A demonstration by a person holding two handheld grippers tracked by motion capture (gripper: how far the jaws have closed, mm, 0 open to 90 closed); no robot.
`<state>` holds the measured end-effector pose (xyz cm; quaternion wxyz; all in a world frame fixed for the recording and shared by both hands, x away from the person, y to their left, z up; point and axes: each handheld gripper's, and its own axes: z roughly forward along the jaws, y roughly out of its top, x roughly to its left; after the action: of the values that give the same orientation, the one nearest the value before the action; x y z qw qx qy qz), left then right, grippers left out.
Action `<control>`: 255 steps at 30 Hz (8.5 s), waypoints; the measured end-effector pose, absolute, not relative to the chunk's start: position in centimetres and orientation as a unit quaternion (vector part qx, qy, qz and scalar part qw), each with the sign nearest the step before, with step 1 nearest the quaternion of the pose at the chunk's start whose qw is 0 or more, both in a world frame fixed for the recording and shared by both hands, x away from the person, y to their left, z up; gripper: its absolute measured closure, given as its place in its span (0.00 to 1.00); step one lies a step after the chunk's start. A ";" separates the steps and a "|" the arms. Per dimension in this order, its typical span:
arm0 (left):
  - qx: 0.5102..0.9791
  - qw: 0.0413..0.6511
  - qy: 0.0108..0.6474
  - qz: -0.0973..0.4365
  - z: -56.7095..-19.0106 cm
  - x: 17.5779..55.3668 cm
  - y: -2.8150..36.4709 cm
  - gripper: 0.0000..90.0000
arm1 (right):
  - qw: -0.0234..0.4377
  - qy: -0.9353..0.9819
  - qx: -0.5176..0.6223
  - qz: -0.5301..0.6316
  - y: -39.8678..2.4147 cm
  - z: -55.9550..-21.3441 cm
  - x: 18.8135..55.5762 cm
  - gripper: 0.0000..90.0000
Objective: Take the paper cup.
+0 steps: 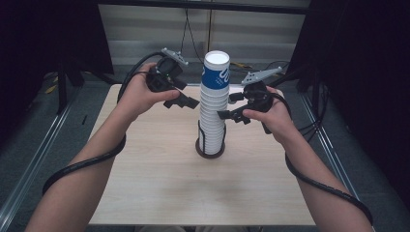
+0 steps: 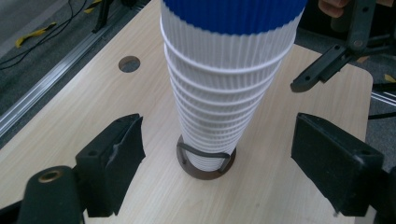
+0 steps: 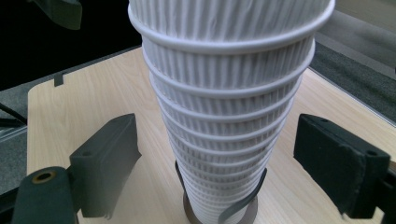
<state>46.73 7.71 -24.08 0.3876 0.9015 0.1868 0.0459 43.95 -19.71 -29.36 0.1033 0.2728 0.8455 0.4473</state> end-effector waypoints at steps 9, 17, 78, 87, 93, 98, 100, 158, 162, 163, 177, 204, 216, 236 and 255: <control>0.893 0.406 0.185 0.052 -22.6 47.3 6.4 0.18 | 0.108 0.844 0.269 0.451 -19.2 -28.7 44.1 0.15; 0.885 0.423 0.186 0.056 -22.0 47.6 5.2 0.18 | 0.113 0.840 0.273 0.456 -19.1 -28.4 44.2 0.15; 0.856 0.475 0.195 0.064 -21.2 47.9 3.3 0.26 | 0.138 0.815 0.293 0.481 -18.1 -28.1 44.4 0.16; 0.852 0.481 0.196 0.062 -23.1 48.2 2.4 0.18 | 0.140 0.815 0.290 0.482 -18.1 -28.2 44.4 0.16; 0.850 0.483 0.203 0.057 -23.4 48.3 1.9 0.19 | 0.139 0.814 0.287 0.485 -18.4 -28.3 44.4 0.15; 0.855 0.475 0.199 0.065 -23.0 48.1 1.8 0.20 | 0.139 0.814 0.285 0.487 -18.4 -28.4 44.3 0.15; 0.854 0.476 0.201 0.065 -23.0 48.1 1.8 0.21 | 0.140 0.814 0.285 0.487 -18.4 -28.4 44.3 0.15; 0.827 0.507 0.233 0.070 -19.0 48.1 3.5 0.24 | 0.154 0.823 0.275 0.473 -18.5 -29.2 44.0 0.22; 0.826 0.508 0.234 0.071 -18.7 48.1 3.6 0.24 | 0.154 0.823 0.274 0.473 -18.5 -29.2 44.0 0.22; 0.824 0.510 0.236 0.072 -18.6 48.1 3.6 0.24 | 0.154 0.823 0.274 0.474 -18.5 -29.2 44.0 0.22; 0.813 0.524 0.242 0.079 -17.7 47.8 4.3 0.24 | 0.156 0.822 0.274 0.475 -18.5 -29.2 44.0 0.22; 0.800 0.535 0.258 0.088 -17.5 47.0 7.6 0.24 | 0.159 0.825 0.270 0.471 -18.7 -29.1 43.8 0.23; 0.795 0.538 0.265 0.088 -18.3 46.5 9.9 0.24 | 0.156 0.823 0.273 0.473 -18.8 -29.2 43.7 0.23; 0.794 0.530 0.284 0.083 -21.4 46.0 13.0 0.24 | 0.159 0.822 0.274 0.473 -18.9 -29.1 43.4 0.24; 0.802 0.516 0.291 0.076 -25.0 45.1 13.9 0.24 | 0.156 0.825 0.277 0.468 -19.8 -29.7 42.6 0.18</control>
<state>45.12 13.91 -25.02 0.5158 0.8023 0.2906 0.0759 42.59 -19.77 -29.66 0.1557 0.2775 0.8246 0.4678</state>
